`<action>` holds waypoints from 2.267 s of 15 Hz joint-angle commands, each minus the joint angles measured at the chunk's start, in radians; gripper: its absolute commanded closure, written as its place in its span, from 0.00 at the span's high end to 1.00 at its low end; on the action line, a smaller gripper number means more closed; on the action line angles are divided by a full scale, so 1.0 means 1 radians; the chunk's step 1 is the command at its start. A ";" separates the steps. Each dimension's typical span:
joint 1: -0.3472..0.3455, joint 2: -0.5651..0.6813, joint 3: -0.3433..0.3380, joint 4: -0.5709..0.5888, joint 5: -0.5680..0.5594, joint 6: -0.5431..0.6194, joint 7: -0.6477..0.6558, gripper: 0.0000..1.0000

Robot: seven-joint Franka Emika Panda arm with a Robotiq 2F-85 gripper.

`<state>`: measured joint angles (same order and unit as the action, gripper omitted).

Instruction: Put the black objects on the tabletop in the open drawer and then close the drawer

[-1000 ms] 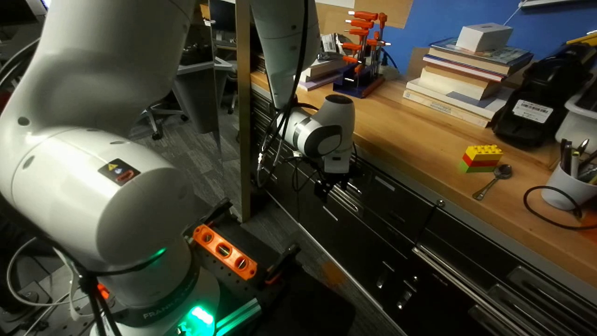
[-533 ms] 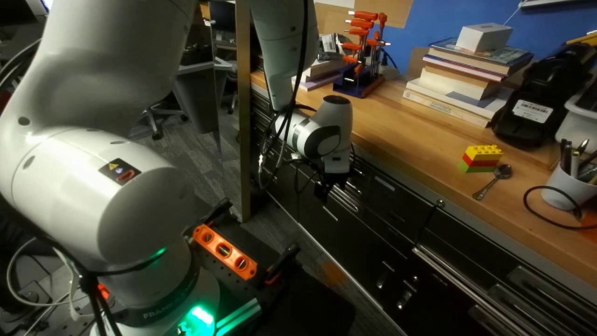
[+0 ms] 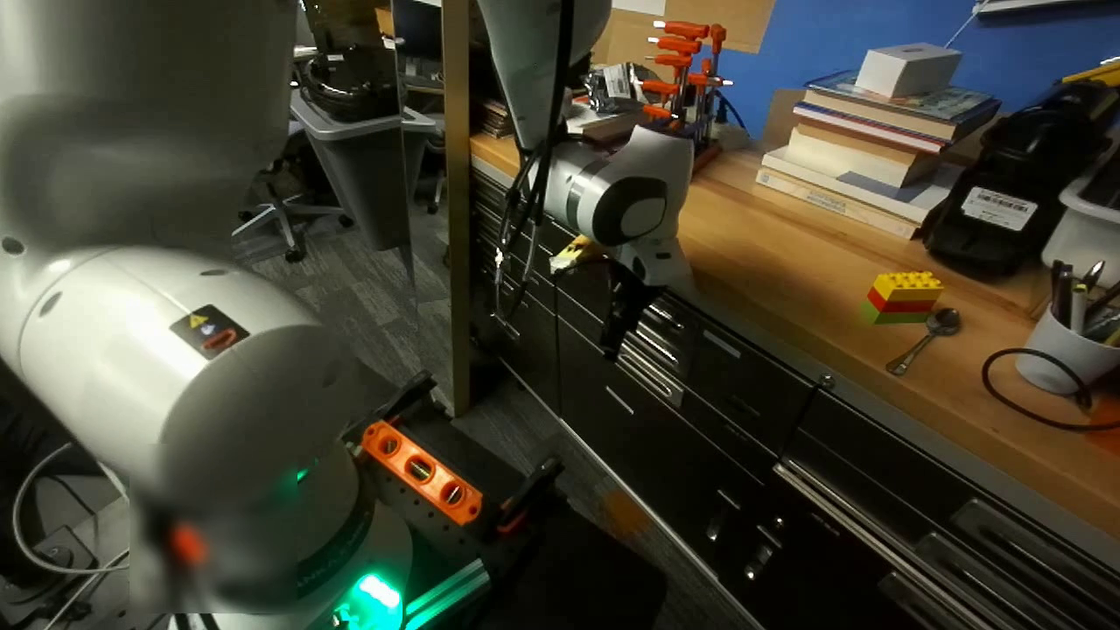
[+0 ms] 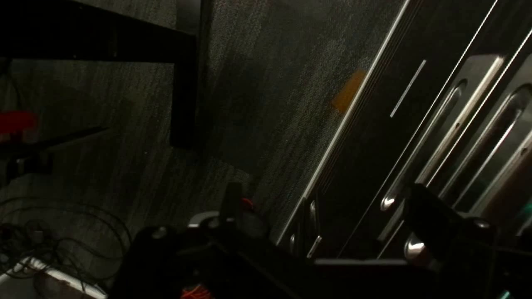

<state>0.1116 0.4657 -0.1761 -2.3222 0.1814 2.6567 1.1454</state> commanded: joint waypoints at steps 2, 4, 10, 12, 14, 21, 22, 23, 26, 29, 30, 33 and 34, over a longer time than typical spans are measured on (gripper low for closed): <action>-0.112 -0.151 0.058 -0.015 0.003 -0.139 -0.293 1.00; -0.140 -0.191 0.064 -0.006 0.008 -0.182 -0.422 1.00; -0.187 -0.307 0.057 0.036 0.013 -0.336 -0.785 1.00; -0.198 -0.366 0.060 0.026 0.019 -0.402 -0.897 1.00; -0.200 -0.431 0.055 0.009 -0.008 -0.494 -0.985 1.00; -0.213 -0.657 0.047 -0.055 -0.172 -0.722 -1.130 1.00; -0.218 -0.697 0.048 -0.079 -0.206 -0.720 -1.117 1.00; -0.224 -0.735 0.048 -0.100 -0.229 -0.716 -1.119 1.00; -0.241 -0.844 0.049 -0.176 -0.297 -0.659 -1.113 1.00; -0.263 -0.948 0.035 -0.267 -0.325 -0.531 -1.126 1.00; -0.269 -0.969 0.026 -0.284 -0.312 -0.498 -1.132 1.00; -0.279 -1.013 0.003 -0.313 -0.270 -0.424 -1.145 1.00; -0.276 -1.022 -0.006 -0.315 -0.249 -0.416 -1.151 1.00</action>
<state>-0.1566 -0.4883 -0.1624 -2.6013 -0.1141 2.1850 0.0282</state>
